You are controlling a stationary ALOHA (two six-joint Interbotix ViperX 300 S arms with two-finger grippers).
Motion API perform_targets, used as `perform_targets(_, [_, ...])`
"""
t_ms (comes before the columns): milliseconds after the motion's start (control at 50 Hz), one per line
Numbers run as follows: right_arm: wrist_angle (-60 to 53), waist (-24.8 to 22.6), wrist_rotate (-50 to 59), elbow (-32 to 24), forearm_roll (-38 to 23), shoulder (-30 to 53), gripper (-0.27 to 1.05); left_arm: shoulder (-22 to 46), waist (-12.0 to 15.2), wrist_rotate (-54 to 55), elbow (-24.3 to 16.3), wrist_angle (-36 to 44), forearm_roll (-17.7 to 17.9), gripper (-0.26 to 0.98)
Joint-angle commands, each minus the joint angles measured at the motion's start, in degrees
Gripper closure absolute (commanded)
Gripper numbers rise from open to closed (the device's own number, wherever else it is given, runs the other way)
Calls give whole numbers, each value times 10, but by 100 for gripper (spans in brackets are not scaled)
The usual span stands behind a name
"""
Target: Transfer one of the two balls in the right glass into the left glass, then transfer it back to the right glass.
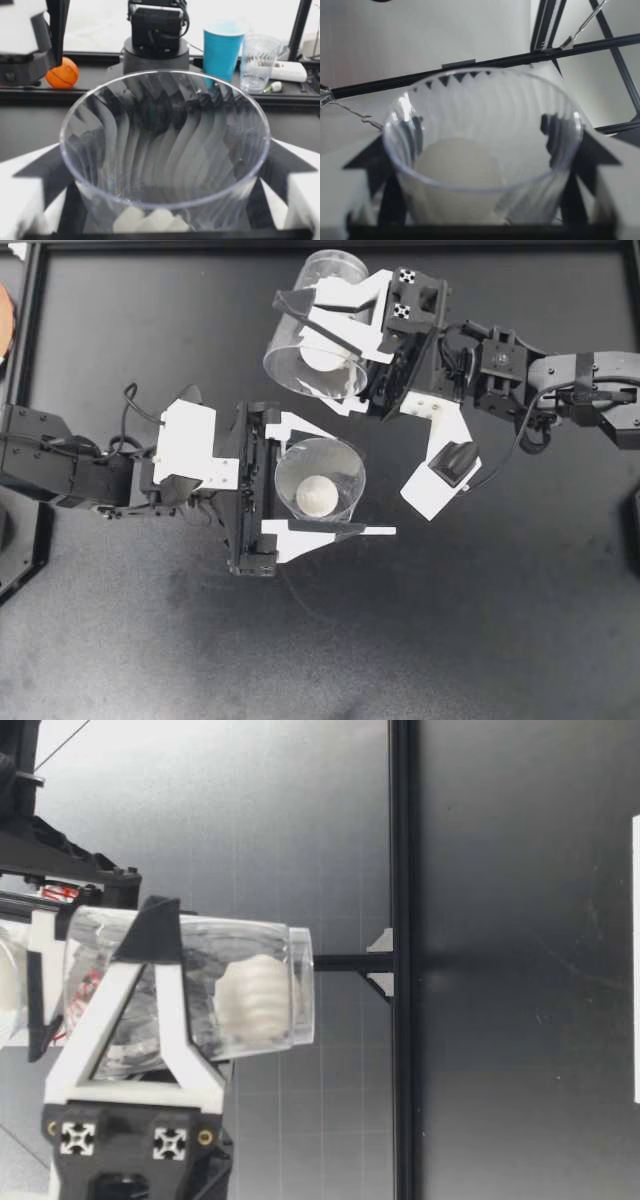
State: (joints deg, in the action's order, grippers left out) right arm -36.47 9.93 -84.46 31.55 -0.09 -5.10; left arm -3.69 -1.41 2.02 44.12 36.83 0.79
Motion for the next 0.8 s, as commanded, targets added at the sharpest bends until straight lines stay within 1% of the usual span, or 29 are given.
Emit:
perform_targets(0, [-12,-1,0,-13,-1,-6,5,-6,-1,1,-9,3,-1,-4])
perform_targets(340, [-26,-1,-32,-7,-5,-5,5,-7,-1,2,-8,3,0,-4])
perform_targets(780, [-30,-1,-29,-2,-3,-5,5,-9,-1,2,-8,3,1,-4])
